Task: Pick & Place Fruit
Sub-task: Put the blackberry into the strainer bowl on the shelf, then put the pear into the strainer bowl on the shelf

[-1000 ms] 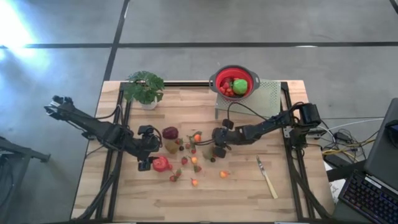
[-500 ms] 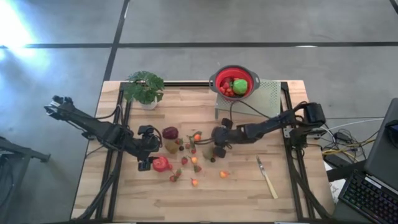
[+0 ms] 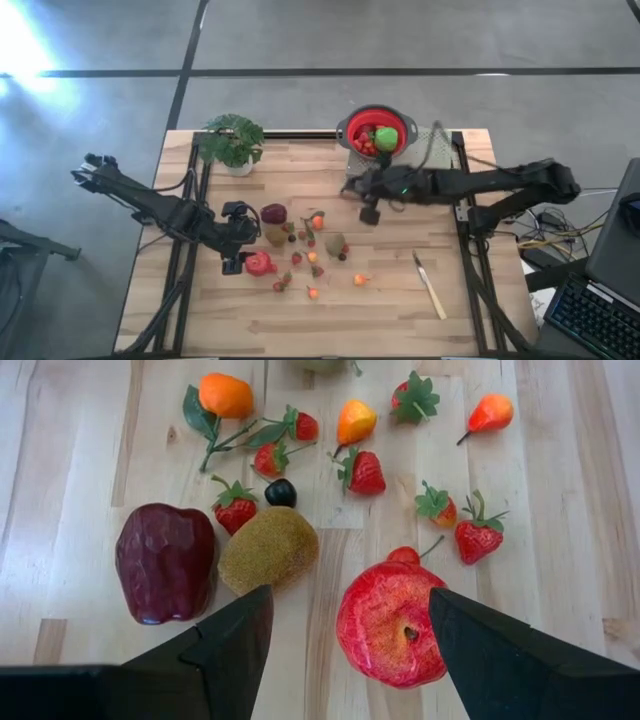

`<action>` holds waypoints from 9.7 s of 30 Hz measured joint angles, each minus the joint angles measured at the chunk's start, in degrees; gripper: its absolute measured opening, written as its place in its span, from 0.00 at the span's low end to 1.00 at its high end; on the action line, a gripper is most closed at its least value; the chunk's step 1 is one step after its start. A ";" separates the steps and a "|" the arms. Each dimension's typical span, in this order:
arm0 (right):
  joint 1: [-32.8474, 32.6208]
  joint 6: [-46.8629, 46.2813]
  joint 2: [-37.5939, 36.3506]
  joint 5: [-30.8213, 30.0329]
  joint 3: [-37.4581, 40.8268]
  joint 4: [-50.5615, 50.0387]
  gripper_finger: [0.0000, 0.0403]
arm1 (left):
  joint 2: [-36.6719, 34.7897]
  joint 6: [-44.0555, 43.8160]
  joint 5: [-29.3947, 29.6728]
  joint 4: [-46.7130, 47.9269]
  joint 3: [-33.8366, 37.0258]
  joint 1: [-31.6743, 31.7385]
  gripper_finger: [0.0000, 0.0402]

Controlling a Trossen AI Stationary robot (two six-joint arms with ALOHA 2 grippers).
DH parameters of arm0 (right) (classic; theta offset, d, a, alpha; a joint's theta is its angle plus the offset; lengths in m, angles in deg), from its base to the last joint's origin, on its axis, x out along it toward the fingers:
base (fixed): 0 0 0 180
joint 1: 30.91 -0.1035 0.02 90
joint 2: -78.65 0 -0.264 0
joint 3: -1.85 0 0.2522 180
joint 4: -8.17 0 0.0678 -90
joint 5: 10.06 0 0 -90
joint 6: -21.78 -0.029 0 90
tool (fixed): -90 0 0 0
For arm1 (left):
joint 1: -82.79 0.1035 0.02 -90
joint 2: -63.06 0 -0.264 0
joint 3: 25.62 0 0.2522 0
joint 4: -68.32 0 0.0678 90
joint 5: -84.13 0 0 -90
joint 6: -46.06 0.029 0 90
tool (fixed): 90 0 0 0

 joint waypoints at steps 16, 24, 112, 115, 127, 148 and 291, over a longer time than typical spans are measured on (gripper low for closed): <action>26.39 2.41 0.90 12.37 -10.69 -8.71 0.25 | 0.00 0.00 0.00 0.00 0.00 0.01 0.68; 35.87 1.33 8.36 17.57 -13.82 -13.06 0.24 | 0.00 0.00 0.01 0.00 0.00 -0.01 0.68; -6.35 -4.87 11.23 10.37 -18.93 -22.25 0.08 | -0.02 0.00 0.02 0.00 0.00 -0.01 0.68; -11.28 -6.11 11.25 8.68 -18.93 -22.25 0.07 | -0.02 0.00 0.01 0.00 0.00 -0.01 0.68; -21.64 -11.12 11.34 8.50 -18.59 -22.52 0.02 | -0.02 0.00 0.01 0.00 0.00 0.01 0.68; -28.70 -21.82 13.62 7.18 -11.20 -20.84 0.02 | -0.02 0.00 0.01 -0.02 0.00 0.00 0.68; -27.21 -22.43 34.03 10.23 -9.85 -11.13 0.31 | 0.00 0.00 0.00 -0.22 0.00 0.00 0.68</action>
